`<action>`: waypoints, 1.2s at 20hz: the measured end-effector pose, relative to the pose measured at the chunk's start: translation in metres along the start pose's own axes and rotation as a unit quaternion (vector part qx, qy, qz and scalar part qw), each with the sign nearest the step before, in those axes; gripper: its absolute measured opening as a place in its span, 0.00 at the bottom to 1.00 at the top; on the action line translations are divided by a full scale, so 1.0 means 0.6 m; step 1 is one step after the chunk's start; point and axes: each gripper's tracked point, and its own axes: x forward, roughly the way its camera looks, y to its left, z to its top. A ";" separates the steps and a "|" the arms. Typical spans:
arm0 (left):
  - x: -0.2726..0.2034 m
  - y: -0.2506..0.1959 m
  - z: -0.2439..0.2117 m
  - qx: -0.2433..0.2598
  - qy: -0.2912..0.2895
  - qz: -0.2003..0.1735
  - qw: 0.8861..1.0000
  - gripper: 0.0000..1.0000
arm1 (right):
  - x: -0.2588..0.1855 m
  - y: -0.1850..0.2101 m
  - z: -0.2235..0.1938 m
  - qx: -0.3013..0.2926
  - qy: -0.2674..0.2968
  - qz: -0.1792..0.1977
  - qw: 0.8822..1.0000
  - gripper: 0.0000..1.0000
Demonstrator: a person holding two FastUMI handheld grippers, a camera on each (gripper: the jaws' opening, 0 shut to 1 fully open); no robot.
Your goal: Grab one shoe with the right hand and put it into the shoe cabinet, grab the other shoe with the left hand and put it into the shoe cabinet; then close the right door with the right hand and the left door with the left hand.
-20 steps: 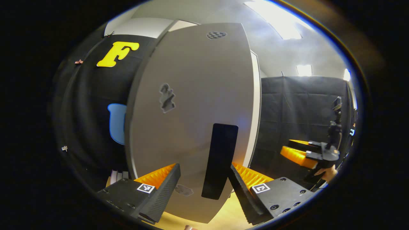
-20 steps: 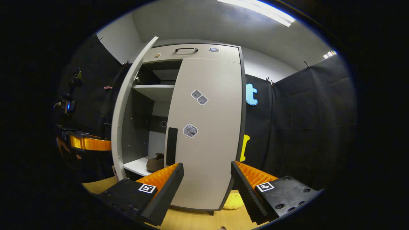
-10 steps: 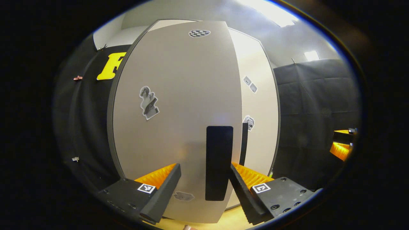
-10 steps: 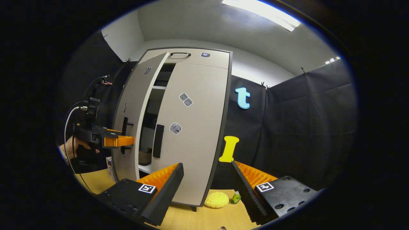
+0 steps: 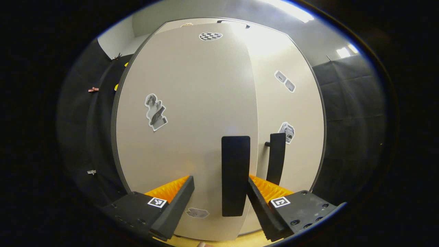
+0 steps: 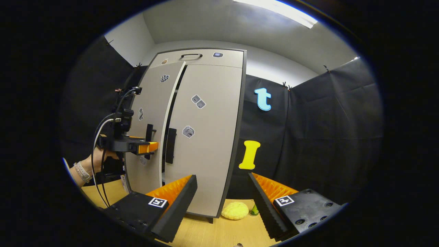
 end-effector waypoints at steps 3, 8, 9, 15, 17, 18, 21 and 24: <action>0.007 -0.004 0.002 0.008 0.000 0.023 1.000 0.94 | -0.004 -0.005 -0.001 0.001 0.001 0.003 1.000 0.98; 0.012 -0.012 0.006 0.040 -0.005 0.055 0.998 0.94 | -0.012 -0.003 0.001 0.003 0.003 0.011 1.000 0.98; 0.014 -0.012 0.006 0.040 -0.005 0.059 0.997 0.94 | -0.013 -0.003 0.001 0.004 0.003 0.011 1.000 0.98; 0.005 -0.015 0.003 0.019 -0.007 0.046 0.999 0.93 | -0.016 0.003 0.005 0.014 0.003 0.019 1.000 0.98; -0.015 -0.014 0.000 0.010 -0.004 0.040 0.999 0.93 | -0.014 0.011 0.007 0.015 0.000 0.025 1.000 0.98; -0.032 -0.012 0.002 0.011 -0.005 0.038 0.999 0.93 | -0.012 0.015 0.008 0.015 -0.001 0.027 1.000 0.98; -0.095 -0.014 0.015 0.021 -0.012 0.021 0.999 0.93 | -0.004 0.029 0.005 0.021 0.000 0.037 0.999 0.97; -0.167 -0.007 0.025 0.003 -0.010 0.001 1.000 0.93 | 0.006 0.051 0.006 0.033 -0.001 0.051 0.998 0.98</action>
